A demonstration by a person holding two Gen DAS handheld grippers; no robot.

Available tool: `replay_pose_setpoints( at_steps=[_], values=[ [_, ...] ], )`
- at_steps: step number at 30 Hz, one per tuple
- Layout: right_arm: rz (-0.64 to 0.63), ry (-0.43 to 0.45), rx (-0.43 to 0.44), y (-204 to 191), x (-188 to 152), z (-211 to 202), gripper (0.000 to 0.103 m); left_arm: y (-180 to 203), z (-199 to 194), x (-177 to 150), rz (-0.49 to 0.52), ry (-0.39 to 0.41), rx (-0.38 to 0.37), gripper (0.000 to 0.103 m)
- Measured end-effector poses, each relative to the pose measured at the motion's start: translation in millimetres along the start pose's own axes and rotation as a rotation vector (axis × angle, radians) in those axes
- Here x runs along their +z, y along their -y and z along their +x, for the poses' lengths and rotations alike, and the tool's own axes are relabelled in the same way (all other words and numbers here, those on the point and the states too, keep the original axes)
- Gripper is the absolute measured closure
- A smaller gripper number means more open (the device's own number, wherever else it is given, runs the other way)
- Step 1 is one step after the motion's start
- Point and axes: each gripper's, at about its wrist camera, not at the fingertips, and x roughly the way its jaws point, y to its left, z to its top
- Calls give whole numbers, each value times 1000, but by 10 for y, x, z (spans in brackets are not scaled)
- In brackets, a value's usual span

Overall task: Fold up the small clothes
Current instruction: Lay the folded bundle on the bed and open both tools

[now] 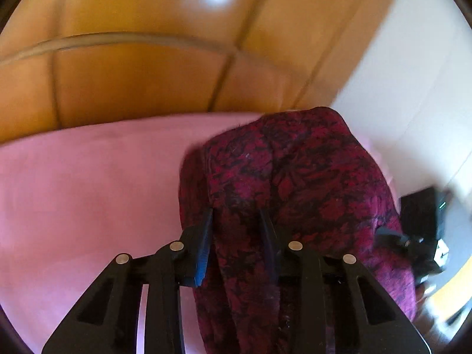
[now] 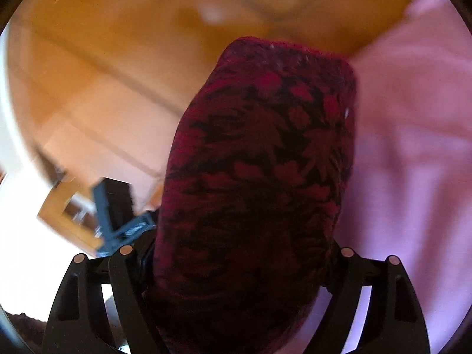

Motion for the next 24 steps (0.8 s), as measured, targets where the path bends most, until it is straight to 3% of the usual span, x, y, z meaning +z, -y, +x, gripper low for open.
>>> replay_pose_setpoints(
  at_steps=[3, 5, 9, 11, 14, 17, 21, 22, 24],
  values=[
    [62, 27, -83, 406, -294, -165, 22, 263, 189, -143, 95, 14, 70, 73],
    [59, 53, -105, 404, -382, -297, 17, 386, 112, -222, 116, 46, 124, 73],
    [-86, 104, -316, -67, -399, -498, 13, 454, -154, -334, 92, 97, 188, 73],
    [-157, 133, -401, -304, -402, -560, 19, 484, -293, -405, 105, 134, 237, 73],
    [-308, 170, -498, -787, -482, -643, 21, 560, -486, -443, 105, 199, 315, 73],
    [-414, 183, -544, -990, -704, -540, 24, 658, -640, -540, 135, 250, 382, 73],
    [-473, 114, -629, -1163, -783, 24, 32, 575, -449, -625, 168, 142, 453, 73],
    [-468, 96, -648, -1140, -816, 173, 32, 463, -301, -659, 142, 64, 457, 73],
    [-505, 93, -679, -1124, -831, 403, 31, 290, -165, -737, 107, 19, 464, 73]
  ],
)
